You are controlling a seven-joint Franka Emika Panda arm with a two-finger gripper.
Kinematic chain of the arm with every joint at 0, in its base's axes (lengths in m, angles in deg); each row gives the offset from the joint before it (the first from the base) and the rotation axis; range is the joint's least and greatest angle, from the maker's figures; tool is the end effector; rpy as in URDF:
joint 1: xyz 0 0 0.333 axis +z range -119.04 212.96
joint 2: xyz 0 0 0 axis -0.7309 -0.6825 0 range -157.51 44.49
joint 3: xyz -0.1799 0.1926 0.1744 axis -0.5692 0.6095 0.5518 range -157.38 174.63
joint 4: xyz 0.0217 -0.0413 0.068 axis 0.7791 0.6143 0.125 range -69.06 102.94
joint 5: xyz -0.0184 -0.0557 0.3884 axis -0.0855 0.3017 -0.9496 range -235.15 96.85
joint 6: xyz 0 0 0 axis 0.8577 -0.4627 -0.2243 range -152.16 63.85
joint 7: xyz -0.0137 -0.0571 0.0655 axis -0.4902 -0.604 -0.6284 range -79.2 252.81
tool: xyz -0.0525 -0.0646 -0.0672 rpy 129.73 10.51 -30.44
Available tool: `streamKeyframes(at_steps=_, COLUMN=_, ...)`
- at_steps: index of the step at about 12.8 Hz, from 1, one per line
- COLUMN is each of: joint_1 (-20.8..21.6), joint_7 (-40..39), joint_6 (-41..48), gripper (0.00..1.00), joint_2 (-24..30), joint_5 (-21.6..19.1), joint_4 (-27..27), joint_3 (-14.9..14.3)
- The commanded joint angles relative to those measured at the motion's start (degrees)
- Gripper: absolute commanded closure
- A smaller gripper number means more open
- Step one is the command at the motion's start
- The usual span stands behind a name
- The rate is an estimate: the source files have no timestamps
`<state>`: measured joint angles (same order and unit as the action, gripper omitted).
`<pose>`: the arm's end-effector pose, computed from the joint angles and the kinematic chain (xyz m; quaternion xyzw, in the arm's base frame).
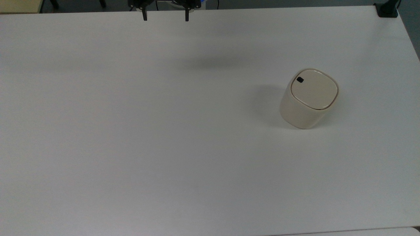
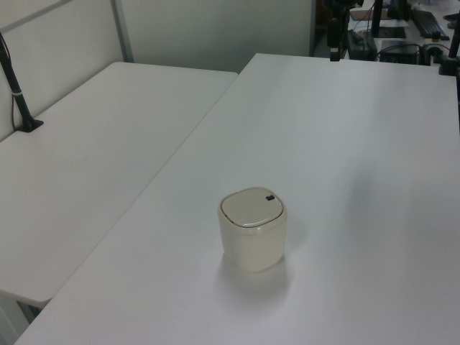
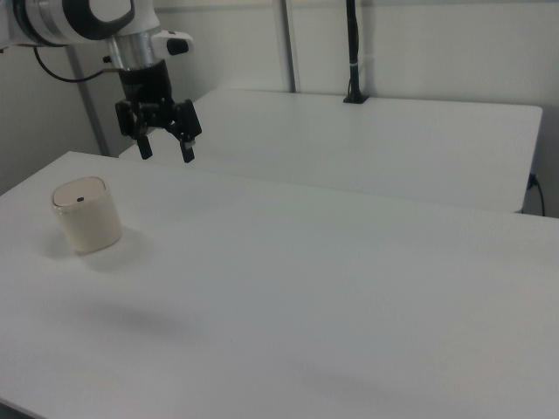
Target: Close the trash bin
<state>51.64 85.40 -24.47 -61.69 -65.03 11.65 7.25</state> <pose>0.5770 0.0260 0.6130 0.9983 0.0402 -0.0218 0.0374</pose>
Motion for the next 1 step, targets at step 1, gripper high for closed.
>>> streamKeyframes(at_steps=1, joint_1=0.68, joint_7=1.41, joint_6=-0.22, gripper=0.0, joint_2=1.76, joint_5=0.8, joint_4=1.51, joint_3=-0.83)
